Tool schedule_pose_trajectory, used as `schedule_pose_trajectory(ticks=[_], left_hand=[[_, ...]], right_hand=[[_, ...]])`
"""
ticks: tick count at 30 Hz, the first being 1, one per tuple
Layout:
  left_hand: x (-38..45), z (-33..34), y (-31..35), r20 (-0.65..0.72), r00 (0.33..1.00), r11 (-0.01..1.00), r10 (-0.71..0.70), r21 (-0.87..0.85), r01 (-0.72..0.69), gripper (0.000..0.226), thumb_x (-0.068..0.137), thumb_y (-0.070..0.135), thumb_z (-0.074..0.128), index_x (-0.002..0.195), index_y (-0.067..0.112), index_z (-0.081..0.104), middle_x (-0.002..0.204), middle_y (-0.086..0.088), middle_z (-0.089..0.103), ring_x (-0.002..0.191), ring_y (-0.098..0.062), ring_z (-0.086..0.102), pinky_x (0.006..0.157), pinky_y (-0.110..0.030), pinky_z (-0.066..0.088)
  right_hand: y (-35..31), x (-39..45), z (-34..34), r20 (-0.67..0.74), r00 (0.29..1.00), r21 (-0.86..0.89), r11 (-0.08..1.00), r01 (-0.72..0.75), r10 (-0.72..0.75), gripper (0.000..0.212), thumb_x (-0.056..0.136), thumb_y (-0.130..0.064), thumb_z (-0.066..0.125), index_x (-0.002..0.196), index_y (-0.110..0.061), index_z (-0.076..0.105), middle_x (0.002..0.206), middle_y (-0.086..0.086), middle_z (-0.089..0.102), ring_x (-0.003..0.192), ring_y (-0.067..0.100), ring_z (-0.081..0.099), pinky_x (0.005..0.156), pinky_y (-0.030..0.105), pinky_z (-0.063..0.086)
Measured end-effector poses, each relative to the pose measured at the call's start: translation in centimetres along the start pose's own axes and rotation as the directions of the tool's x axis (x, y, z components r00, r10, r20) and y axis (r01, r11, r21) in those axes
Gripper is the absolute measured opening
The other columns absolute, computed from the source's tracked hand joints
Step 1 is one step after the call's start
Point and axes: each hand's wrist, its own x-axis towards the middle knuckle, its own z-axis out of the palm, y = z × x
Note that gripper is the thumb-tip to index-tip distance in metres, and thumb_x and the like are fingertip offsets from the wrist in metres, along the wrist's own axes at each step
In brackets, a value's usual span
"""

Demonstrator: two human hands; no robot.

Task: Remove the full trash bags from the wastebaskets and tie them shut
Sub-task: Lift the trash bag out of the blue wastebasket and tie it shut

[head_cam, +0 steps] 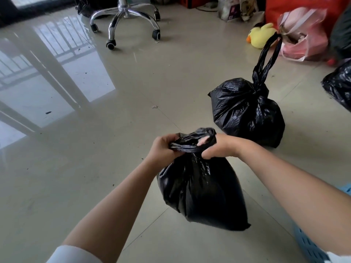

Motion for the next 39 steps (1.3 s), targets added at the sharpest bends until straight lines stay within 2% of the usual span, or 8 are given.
schedule_pose_trajectory(ticks=[3, 9, 13, 18, 21, 31, 35, 39], left_hand=[[0.2, 0.8, -0.1, -0.127, 0.985, 0.942, 0.115, 0.33, -0.067, 0.011, 0.071, 0.011, 0.062, 0.08, 0.004, 0.064, 0.06, 0.009, 0.053, 0.055, -0.001, 0.049, 0.051, -0.01, 0.033], [0.2, 1.3, -0.9, -0.161, 0.987, 0.809, 0.008, 0.581, 0.089, 0.024, 0.084, 0.023, 0.046, 0.101, 0.007, 0.048, 0.097, -0.02, 0.061, 0.087, -0.03, 0.055, 0.069, -0.03, 0.034], [0.9, 0.1, -0.6, -0.009, 0.996, 0.995, -0.089, 0.036, 0.089, 0.014, 0.084, -0.002, 0.054, 0.097, 0.0, 0.06, 0.071, 0.004, 0.068, 0.064, 0.004, 0.063, 0.067, -0.017, 0.041], [0.6, 0.4, -0.6, 0.134, 0.943, 0.815, -0.304, -0.475, 0.331, 0.036, 0.091, -0.011, 0.029, 0.073, 0.009, 0.054, 0.05, 0.003, 0.067, 0.043, -0.004, 0.064, 0.049, -0.011, 0.052], [0.5, 1.1, -0.7, 0.126, 0.938, 0.707, -0.324, -0.626, 0.328, 0.042, 0.093, -0.008, 0.027, 0.07, 0.01, 0.057, 0.058, -0.004, 0.066, 0.052, -0.012, 0.066, 0.059, -0.02, 0.054], [-0.5, 1.5, -0.7, 0.207, 0.911, 0.653, -0.356, -0.642, 0.401, 0.041, 0.093, 0.002, 0.035, 0.065, 0.013, 0.061, 0.056, -0.001, 0.065, 0.049, -0.011, 0.064, 0.053, -0.019, 0.052], [-0.7, 0.8, -1.2, 0.062, 0.901, 0.665, -0.429, -0.654, 0.361, 0.029, 0.094, -0.002, 0.036, 0.075, 0.009, 0.056, 0.05, 0.003, 0.068, 0.044, -0.006, 0.065, 0.045, -0.017, 0.053], [-0.9, 0.2, -1.3, -0.009, 0.898, 0.648, -0.44, -0.696, 0.31, 0.032, 0.093, -0.01, 0.031, 0.071, 0.003, 0.051, 0.042, -0.003, 0.061, 0.033, -0.007, 0.059, 0.036, -0.013, 0.047]], right_hand=[[0.5, -0.3, 0.4, -0.004, 1.0, 0.074, 0.997, -0.004, 0.005, 0.037, 0.072, 0.001, 0.052, 0.04, -0.018, 0.052, 0.034, -0.011, 0.04, 0.039, 0.002, 0.035, 0.044, 0.015, 0.027], [0.1, -0.5, 0.6, 0.081, 0.997, 0.085, 0.996, 0.008, -0.014, 0.033, 0.083, 0.002, 0.05, 0.058, -0.019, 0.043, 0.061, -0.006, 0.042, 0.057, 0.004, 0.038, 0.051, 0.008, 0.033], [1.0, -0.4, 0.1, 0.033, 0.999, 0.084, 0.996, -0.042, 0.039, 0.028, 0.076, 0.004, 0.048, 0.055, -0.015, 0.05, 0.054, -0.003, 0.046, 0.045, 0.004, 0.044, 0.049, 0.015, 0.034], [1.0, -0.6, 0.0, 0.048, 0.998, 0.061, 0.997, -0.045, 0.042, 0.023, 0.077, 0.0, 0.048, 0.093, 0.001, 0.064, 0.071, 0.002, 0.055, 0.067, 0.015, 0.051, 0.06, 0.022, 0.041], [0.8, -0.5, 0.0, 0.032, 0.999, 0.03, 0.999, -0.044, 0.043, 0.02, 0.079, 0.001, 0.047, 0.093, 0.003, 0.062, 0.071, 0.003, 0.054, 0.066, 0.016, 0.05, 0.057, 0.019, 0.041], [1.4, -0.7, 0.2, 0.097, 0.993, -0.102, 0.993, -0.06, 0.07, 0.017, 0.078, -0.001, 0.047, 0.086, -0.004, 0.062, 0.072, 0.003, 0.051, 0.068, 0.019, 0.047, 0.056, 0.025, 0.036], [1.8, -0.8, -0.3, 0.183, 0.98, -0.019, 0.996, -0.082, 0.084, 0.014, 0.085, -0.008, 0.051, 0.08, 0.002, 0.059, 0.075, 0.004, 0.052, 0.073, 0.018, 0.048, 0.069, 0.026, 0.037], [1.3, -0.4, -0.8, -0.048, 0.999, 0.023, 1.0, 0.002, 0.0, 0.022, 0.092, -0.025, 0.049, 0.078, -0.014, 0.061, 0.075, -0.002, 0.056, 0.078, 0.014, 0.053, 0.08, 0.026, 0.041]])
